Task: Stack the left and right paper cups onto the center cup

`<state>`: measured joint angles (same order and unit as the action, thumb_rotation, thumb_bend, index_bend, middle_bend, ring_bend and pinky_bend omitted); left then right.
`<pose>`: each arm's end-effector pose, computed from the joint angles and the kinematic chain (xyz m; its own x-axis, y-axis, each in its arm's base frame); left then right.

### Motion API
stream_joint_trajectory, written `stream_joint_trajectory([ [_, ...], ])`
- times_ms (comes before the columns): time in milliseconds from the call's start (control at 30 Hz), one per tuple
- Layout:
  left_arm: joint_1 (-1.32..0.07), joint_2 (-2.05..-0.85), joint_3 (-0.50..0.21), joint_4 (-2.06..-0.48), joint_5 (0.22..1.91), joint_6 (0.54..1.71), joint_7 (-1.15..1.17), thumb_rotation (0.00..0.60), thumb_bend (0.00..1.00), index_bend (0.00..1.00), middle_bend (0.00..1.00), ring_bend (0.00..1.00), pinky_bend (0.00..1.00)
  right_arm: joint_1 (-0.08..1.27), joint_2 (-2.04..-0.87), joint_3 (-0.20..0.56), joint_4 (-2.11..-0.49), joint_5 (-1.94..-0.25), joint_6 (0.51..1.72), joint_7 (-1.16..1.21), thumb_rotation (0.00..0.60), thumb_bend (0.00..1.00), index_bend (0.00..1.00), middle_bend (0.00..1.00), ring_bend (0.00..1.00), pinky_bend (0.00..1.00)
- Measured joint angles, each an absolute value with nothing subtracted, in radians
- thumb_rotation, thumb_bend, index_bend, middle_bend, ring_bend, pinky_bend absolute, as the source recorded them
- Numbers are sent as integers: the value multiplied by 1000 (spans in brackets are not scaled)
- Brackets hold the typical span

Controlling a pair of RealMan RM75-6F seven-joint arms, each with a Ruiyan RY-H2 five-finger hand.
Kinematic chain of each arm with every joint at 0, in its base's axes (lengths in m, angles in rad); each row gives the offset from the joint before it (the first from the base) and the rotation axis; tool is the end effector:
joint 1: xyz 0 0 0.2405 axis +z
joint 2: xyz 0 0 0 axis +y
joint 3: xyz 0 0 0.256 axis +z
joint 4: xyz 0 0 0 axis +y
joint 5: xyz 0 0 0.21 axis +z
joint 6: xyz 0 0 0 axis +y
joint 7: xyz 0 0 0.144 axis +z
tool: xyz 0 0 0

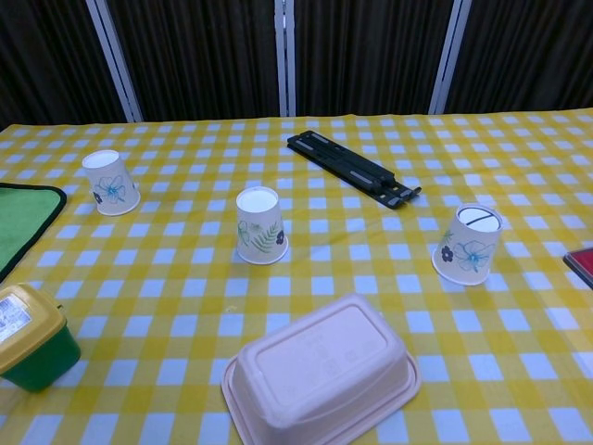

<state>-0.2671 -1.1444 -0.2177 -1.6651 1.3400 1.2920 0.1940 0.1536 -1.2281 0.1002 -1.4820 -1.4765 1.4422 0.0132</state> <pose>-0.2691 0.2664 0.1526 0.4538 -0.0264 0.8907 0.8894 -0.0475 -0.4546 -0.3146 -0.2148 0.1391 0.3939 0.0339 0.9185 -0.9179 -0.0380 0.3950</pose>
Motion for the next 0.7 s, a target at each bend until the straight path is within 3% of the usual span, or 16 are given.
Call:
stream_joint_trajectory([
  [367, -547, -1141, -325, -1527, 980, 866, 269, 600, 265, 178, 0, 0, 0, 164, -1213, 120, -1460, -1445, 1416, 71, 600, 119, 0, 0, 0, 0],
  [533, -678, -1183, -336, -1405, 845, 714, 313, 600, 276, 221, 0, 0, 0, 170, -1210, 126, -1445, -1434, 1400, 97, 600, 118, 0, 0, 0, 0],
  [700, -774, -1242, -313, -1298, 759, 639, 373, 600, 276, 233, 0, 0, 0, 179, -1206, 137, -1434, -1419, 1383, 120, 600, 119, 0, 0, 0, 0],
])
